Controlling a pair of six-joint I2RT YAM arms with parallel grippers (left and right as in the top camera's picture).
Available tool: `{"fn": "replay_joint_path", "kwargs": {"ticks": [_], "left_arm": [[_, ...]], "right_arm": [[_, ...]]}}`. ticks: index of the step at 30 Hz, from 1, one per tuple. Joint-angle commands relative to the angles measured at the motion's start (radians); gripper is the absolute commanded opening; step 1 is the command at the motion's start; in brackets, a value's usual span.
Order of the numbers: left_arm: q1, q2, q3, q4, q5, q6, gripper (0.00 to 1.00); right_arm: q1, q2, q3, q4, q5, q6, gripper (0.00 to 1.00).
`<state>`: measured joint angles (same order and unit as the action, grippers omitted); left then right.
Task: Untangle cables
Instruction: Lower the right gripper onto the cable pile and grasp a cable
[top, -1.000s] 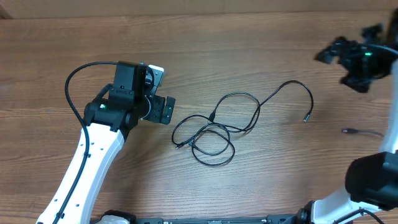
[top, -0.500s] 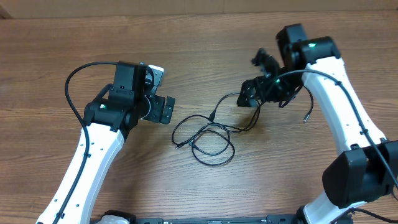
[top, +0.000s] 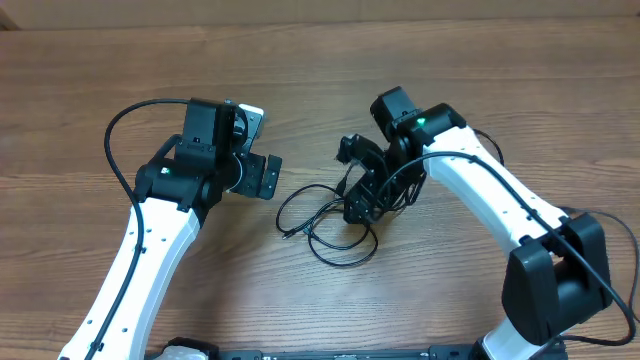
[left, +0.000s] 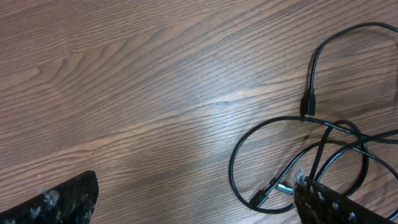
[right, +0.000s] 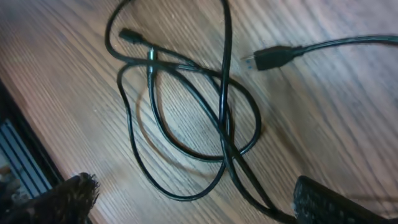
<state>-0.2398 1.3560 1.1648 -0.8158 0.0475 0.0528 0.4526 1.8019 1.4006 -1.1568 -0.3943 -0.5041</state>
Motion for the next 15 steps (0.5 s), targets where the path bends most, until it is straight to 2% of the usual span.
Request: {"fn": "replay_joint_path", "kwargs": {"ticks": [1,3,5,15], "left_arm": [[0.004,0.003,0.009,0.001,-0.003,0.012,1.0],[0.004,0.003,0.009,0.001,-0.003,0.012,1.0],[0.004,0.003,0.009,0.001,-0.003,0.012,1.0],[0.004,0.003,0.009,0.001,-0.003,0.012,0.99]], "right_arm": [[0.006,-0.004,-0.053,0.048,-0.027,-0.058,0.99],[0.006,-0.004,-0.077,0.08,-0.028,-0.058,0.87],[0.006,-0.004,-0.086,0.083,-0.038,-0.059,0.82],[0.006,-0.004,-0.139,0.129,-0.079,-0.054,0.81]]}}
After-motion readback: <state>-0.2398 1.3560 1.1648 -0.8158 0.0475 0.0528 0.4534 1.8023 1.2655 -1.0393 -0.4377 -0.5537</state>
